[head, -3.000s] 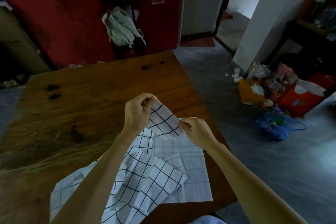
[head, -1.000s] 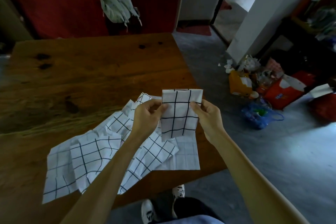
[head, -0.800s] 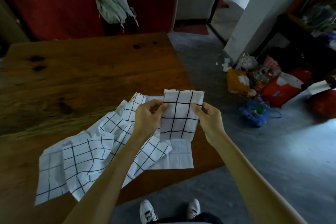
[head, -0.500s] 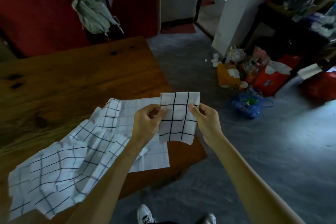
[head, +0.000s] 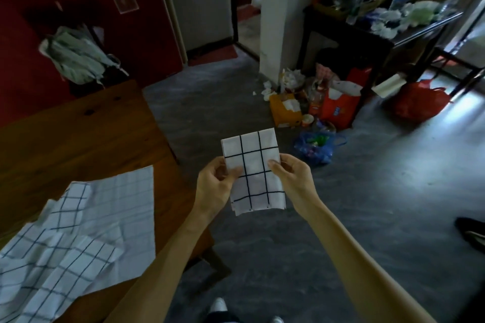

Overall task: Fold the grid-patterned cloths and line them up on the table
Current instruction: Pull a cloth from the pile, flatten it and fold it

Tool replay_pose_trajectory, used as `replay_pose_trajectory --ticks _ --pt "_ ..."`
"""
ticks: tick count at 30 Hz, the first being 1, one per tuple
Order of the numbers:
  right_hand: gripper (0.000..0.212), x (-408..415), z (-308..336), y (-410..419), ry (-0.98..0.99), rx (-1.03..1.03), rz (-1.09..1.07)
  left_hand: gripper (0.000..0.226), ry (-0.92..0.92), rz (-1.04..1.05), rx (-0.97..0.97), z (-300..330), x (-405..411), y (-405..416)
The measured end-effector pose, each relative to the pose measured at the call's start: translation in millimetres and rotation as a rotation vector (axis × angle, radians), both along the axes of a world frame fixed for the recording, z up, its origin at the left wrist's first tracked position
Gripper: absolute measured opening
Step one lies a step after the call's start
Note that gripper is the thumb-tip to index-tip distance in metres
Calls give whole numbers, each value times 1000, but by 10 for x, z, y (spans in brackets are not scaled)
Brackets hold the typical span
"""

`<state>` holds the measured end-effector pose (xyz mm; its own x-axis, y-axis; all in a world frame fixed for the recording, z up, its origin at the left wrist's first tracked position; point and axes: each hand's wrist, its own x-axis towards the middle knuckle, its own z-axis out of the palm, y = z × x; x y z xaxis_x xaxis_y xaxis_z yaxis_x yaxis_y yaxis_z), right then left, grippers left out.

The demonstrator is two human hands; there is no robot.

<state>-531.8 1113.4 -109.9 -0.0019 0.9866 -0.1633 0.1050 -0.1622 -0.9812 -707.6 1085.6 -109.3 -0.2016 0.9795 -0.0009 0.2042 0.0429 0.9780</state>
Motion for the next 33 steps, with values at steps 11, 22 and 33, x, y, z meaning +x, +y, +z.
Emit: replay_pose_trajectory --ticks 11,22,33 --pt "7 441 -131 880 -58 9 19 25 -89 -25 -21 -138 362 1067" --pt "17 -123 -85 2914 -231 21 105 19 -219 64 -29 -365 -138 2974" --pt "26 -1040 -142 4667 -122 -4 282 23 -151 240 -24 -346 -969 4367"
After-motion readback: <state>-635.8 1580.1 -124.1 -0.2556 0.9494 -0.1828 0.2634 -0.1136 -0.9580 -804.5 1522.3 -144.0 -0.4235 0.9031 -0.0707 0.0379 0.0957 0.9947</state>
